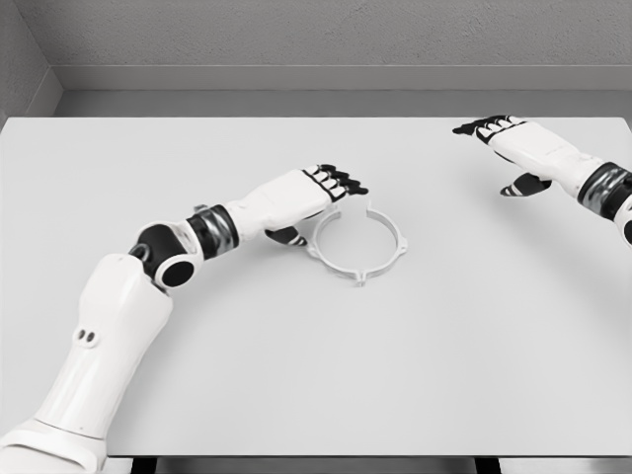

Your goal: Assemble PVC drainage pipe clamps

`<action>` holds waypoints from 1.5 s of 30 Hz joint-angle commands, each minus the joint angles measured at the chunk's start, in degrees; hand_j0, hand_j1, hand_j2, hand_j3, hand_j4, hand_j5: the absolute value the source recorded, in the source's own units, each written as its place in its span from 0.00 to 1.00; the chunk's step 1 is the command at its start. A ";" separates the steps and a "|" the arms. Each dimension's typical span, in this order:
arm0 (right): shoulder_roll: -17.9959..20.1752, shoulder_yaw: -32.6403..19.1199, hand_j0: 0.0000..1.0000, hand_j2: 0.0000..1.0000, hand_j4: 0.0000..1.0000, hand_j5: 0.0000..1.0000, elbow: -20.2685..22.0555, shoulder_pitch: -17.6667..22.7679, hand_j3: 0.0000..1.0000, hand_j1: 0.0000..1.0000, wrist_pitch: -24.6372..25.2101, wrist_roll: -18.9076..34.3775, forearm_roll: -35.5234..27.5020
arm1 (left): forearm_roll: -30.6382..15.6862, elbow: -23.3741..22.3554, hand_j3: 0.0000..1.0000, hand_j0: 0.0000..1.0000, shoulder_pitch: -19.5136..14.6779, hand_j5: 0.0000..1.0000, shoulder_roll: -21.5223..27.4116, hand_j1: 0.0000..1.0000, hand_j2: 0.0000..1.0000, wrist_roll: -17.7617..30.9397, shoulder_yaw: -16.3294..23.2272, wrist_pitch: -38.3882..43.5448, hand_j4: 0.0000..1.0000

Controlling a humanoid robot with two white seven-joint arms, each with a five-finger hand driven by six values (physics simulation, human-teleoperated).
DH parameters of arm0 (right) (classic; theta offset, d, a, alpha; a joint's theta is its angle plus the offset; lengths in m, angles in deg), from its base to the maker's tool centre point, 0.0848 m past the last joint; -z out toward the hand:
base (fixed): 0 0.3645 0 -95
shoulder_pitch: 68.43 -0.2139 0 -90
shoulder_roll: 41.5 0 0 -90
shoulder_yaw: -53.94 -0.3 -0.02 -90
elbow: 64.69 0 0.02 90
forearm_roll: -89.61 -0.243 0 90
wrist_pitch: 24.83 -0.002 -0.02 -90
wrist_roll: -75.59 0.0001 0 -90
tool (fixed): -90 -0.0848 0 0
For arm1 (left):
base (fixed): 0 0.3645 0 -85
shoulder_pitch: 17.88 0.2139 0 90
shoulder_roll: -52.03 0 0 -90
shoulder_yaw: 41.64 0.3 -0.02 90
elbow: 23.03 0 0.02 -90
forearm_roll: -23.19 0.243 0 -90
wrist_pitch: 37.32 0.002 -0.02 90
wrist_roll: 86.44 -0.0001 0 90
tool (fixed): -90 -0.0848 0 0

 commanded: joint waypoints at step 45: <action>0.13 -0.07 1.00 1.00 1.00 1.00 0.01 0.00 1.00 1.00 -0.01 -0.03 -0.17 | -0.35 4.16 1.00 1.00 2.81 1.00 0.29 1.00 1.00 -0.07 0.97 0.11 1.00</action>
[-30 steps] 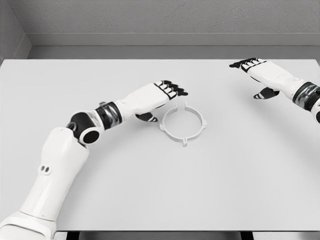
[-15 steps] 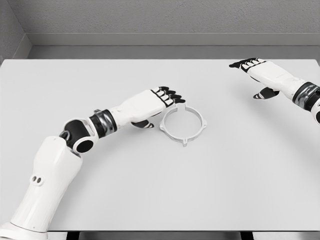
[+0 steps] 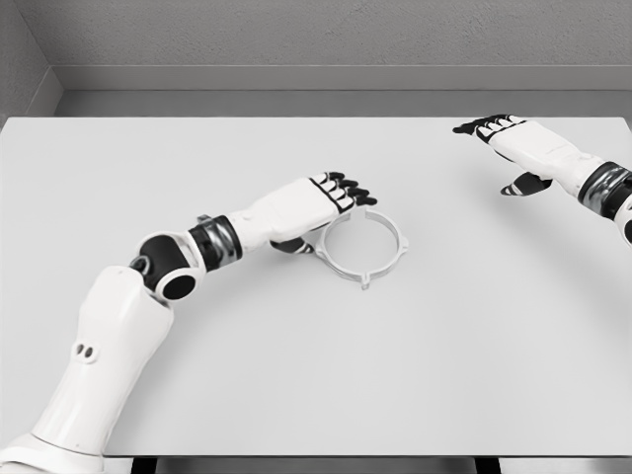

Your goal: Assemble PVC drainage pipe clamps

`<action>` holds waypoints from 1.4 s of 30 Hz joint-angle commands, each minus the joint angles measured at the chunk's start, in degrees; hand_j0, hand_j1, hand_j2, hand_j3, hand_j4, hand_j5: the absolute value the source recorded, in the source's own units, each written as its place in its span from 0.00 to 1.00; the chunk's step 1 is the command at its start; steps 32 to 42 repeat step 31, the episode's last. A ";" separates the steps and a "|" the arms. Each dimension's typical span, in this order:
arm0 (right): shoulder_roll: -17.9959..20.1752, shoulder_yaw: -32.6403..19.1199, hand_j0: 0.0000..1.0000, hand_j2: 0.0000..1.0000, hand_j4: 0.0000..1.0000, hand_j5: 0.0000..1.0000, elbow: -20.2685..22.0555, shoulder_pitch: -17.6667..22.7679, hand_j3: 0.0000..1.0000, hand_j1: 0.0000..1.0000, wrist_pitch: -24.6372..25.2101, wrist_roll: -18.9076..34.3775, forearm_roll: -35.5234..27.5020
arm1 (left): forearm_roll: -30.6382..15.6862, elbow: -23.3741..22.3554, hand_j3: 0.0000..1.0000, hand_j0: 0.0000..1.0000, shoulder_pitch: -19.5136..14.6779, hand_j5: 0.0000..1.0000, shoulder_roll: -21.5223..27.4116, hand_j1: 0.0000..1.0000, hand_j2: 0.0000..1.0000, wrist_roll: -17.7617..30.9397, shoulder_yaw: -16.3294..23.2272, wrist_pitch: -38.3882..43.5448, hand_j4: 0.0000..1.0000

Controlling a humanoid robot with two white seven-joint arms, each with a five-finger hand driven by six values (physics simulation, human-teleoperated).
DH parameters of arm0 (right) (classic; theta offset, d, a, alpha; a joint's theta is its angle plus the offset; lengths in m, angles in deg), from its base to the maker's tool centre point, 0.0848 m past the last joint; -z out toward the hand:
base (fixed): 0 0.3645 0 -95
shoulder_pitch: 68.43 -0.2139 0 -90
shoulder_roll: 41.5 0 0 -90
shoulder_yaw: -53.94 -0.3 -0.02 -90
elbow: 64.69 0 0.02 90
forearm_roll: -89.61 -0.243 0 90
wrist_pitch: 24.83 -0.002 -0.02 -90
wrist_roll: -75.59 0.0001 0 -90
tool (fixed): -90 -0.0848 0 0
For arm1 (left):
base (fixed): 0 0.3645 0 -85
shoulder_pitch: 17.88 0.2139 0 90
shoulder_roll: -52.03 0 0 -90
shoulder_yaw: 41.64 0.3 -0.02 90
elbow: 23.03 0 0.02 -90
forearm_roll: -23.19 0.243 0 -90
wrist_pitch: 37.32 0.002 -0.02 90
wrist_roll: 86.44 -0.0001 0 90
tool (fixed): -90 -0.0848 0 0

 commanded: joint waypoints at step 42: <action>5.52 0.02 1.00 1.00 1.00 1.00 5.25 -0.70 1.00 1.00 -4.30 0.85 -2.02 | -23.68 0.09 1.00 1.00 11.25 1.00 35.93 1.00 1.00 -0.04 -23.66 0.11 1.00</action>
